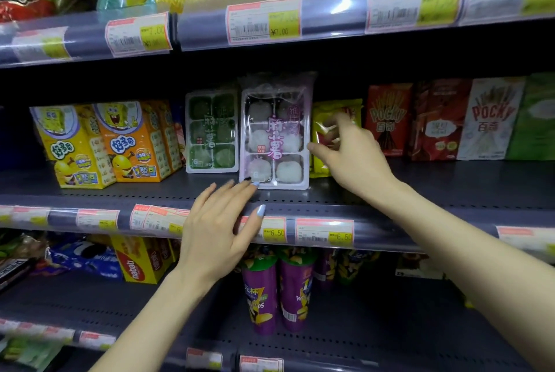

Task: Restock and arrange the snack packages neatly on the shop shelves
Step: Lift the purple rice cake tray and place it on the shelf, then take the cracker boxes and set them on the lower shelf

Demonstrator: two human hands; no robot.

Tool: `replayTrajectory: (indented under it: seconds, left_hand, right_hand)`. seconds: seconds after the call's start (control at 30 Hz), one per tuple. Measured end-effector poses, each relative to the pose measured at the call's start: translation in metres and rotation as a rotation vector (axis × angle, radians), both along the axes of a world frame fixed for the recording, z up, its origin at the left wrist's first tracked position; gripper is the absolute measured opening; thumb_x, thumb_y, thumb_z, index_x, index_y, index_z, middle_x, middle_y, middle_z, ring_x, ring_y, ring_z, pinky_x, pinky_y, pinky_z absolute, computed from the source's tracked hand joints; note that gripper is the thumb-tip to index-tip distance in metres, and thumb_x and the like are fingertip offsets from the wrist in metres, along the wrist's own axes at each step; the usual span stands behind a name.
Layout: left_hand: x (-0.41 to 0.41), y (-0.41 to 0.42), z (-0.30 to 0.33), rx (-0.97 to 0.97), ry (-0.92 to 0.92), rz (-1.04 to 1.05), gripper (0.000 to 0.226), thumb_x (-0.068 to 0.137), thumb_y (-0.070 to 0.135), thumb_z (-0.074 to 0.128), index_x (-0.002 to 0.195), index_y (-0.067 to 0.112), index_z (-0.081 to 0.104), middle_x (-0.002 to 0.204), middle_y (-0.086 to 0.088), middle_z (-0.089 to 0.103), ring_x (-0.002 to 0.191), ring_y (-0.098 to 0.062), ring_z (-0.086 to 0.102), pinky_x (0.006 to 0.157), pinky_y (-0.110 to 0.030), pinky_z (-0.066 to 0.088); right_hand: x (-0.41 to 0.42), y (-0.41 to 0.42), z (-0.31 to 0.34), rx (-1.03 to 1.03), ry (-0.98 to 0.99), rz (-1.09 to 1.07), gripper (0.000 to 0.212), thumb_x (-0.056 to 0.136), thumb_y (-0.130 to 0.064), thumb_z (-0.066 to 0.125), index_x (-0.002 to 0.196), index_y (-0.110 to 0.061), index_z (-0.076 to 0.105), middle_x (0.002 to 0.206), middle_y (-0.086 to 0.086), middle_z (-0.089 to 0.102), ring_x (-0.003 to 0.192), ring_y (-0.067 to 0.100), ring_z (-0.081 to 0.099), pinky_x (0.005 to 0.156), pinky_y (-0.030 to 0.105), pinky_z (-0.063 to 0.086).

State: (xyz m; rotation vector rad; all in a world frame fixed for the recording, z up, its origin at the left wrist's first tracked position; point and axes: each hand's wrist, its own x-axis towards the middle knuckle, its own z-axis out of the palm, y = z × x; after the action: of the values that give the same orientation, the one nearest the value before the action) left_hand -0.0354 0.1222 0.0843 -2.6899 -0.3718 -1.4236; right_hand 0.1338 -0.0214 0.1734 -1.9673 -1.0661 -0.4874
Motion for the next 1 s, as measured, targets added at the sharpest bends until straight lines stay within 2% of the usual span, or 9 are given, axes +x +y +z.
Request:
replayTrajectory:
  seconds: [0.17,0.3,0.4,0.47,0.53,0.63,0.73,0.9,1.0]
  left_hand:
    - [0.003,-0.038,-0.007,0.244,-0.063,-0.104,0.042,0.095,0.035,0.045,0.118,0.006,0.066,0.124,-0.009,0.064,0.124,-0.024,0.054,0.109,-0.043,0.034]
    - [0.016,-0.085,-0.025,0.288,-0.060,-0.328,0.034,0.095,0.028,0.051,0.107,0.004,0.072,0.112,-0.011,0.069,0.104,-0.026,0.063,0.089,-0.037,0.049]
    - [0.032,-0.113,-0.050,0.237,0.058,-0.438,0.028,0.094,0.027,0.053,0.104,0.008,0.071,0.104,-0.006,0.069,0.093,-0.022,0.063,0.075,-0.033,0.051]
    - [0.045,-0.128,-0.067,0.191,0.163,-0.471,0.026,0.094,0.029,0.052,0.105,0.012,0.068,0.102,-0.002,0.068,0.088,-0.020,0.063,0.069,-0.032,0.051]
    - [0.058,-0.143,-0.079,0.162,0.268,-0.484,0.025,0.095,0.031,0.051,0.104,0.014,0.066,0.099,0.001,0.067,0.083,-0.019,0.062,0.066,-0.032,0.050]
    - [0.081,-0.168,-0.096,0.145,0.402,-0.505,0.027,0.095,0.035,0.049,0.106,0.017,0.065,0.096,0.003,0.065,0.080,-0.018,0.061,0.065,-0.031,0.051]
    - [0.103,-0.190,-0.109,0.101,0.507,-0.503,0.031,0.095,0.039,0.046,0.111,0.019,0.063,0.097,0.003,0.065,0.082,-0.019,0.062,0.067,-0.031,0.054]
    - [0.136,-0.229,-0.111,-0.022,0.620,-0.438,0.041,0.096,0.048,0.036,0.127,0.025,0.053,0.115,0.005,0.061,0.105,-0.017,0.057,0.080,-0.030,0.045]
    - [0.155,-0.251,-0.116,-0.085,0.679,-0.444,0.041,0.098,0.047,0.037,0.133,0.027,0.047,0.124,0.005,0.056,0.115,-0.016,0.051,0.085,-0.031,0.043]
  right_hand:
    - [-0.018,-0.053,-0.024,0.166,-0.041,0.157,0.021,0.089,-0.032,0.061,0.107,-0.022,0.059,0.094,-0.008,0.065,0.088,0.015,0.062,0.076,0.044,0.051]
    - [-0.024,-0.097,-0.054,0.201,-0.182,0.123,0.013,0.088,-0.026,0.061,0.098,-0.018,0.063,0.090,-0.007,0.067,0.086,0.014,0.060,0.079,0.038,0.047]
    - [-0.021,-0.129,-0.086,0.217,-0.281,0.092,0.008,0.088,-0.021,0.059,0.088,-0.014,0.063,0.083,-0.005,0.064,0.080,0.015,0.056,0.082,0.030,0.042]
    - [-0.014,-0.151,-0.110,0.203,-0.308,0.094,0.011,0.088,-0.020,0.057,0.087,-0.012,0.063,0.081,-0.003,0.064,0.079,0.015,0.056,0.095,0.025,0.039]
    - [-0.005,-0.173,-0.134,0.147,-0.349,0.084,0.012,0.088,-0.019,0.056,0.089,-0.010,0.065,0.082,-0.002,0.065,0.080,0.014,0.057,0.105,0.025,0.034]
    - [0.010,-0.205,-0.164,0.042,-0.391,0.064,0.010,0.087,-0.018,0.056,0.093,-0.012,0.063,0.085,-0.002,0.066,0.082,0.010,0.056,0.107,0.027,0.033]
    - [0.023,-0.226,-0.180,0.000,-0.318,0.049,0.009,0.088,-0.020,0.055,0.095,-0.015,0.059,0.085,-0.002,0.064,0.082,0.011,0.055,0.103,0.027,0.034]
    - [0.049,-0.259,-0.195,-0.128,-0.101,-0.047,0.015,0.088,-0.030,0.049,0.095,-0.019,0.059,0.084,-0.007,0.061,0.082,0.012,0.053,0.075,0.018,0.031]
    - [0.069,-0.288,-0.209,-0.195,-0.029,-0.158,0.011,0.088,-0.028,0.054,0.094,-0.020,0.057,0.084,-0.006,0.060,0.082,0.017,0.054,0.072,0.025,0.034]
